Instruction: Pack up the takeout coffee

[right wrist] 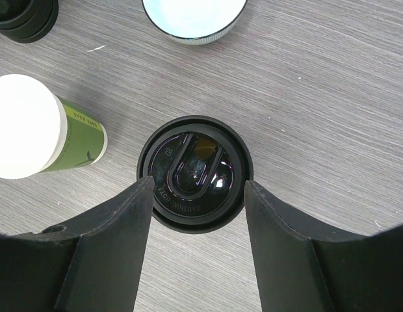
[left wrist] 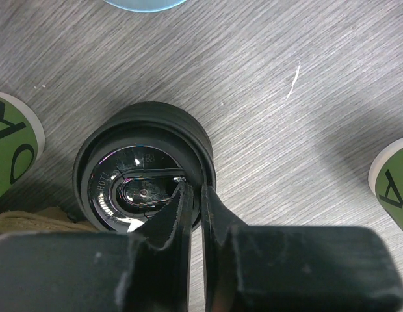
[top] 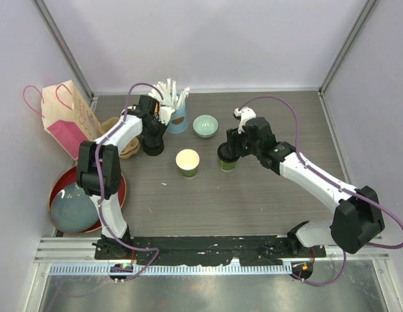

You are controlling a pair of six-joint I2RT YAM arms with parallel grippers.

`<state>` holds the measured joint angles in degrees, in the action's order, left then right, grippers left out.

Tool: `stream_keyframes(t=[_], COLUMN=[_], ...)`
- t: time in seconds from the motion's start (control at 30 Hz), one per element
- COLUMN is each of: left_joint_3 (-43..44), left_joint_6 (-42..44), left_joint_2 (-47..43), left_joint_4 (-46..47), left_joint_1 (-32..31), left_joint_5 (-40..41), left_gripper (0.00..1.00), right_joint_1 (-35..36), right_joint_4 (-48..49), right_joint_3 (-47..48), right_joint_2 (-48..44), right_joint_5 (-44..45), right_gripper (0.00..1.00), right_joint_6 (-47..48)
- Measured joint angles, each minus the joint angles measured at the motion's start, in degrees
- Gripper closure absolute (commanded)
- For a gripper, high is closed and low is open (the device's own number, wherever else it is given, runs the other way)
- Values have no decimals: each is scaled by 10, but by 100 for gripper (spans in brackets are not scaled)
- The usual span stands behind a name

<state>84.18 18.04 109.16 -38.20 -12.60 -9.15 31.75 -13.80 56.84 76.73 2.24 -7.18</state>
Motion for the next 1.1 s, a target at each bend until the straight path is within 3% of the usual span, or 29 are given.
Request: stream_keyframes(t=[0.07,0.4,0.73,0.8,0.9,1.1], left_joint_3=[0,0,9,22,27,18], left_joint_6=[4,5,4,4,5,32], left_joint_2=[0,-10,-127,-129,-143,-226], left_joint_4=[2,-1,-27,-50,-89,-156], left_joint_1=[0,0,0,0,-3,-77], left_joint_5=[-2,-14,-59,-84,-134,-188], left_gripper=[100,100,100,100,100,100], right_joint_1=[0,0,0,0,0,0], right_joint_4=[-1,-14,-19,-21,-24,-26], right_joint_3=[0,0,0,0,0,0], right_joint_2=[0,-21,-26,-29,-41,-68], right_joint_5=[0,1,2,2,7,20], right_gripper=[37,29,27,15,13,11], right_joint_6=[0,0,0,0,1,1])
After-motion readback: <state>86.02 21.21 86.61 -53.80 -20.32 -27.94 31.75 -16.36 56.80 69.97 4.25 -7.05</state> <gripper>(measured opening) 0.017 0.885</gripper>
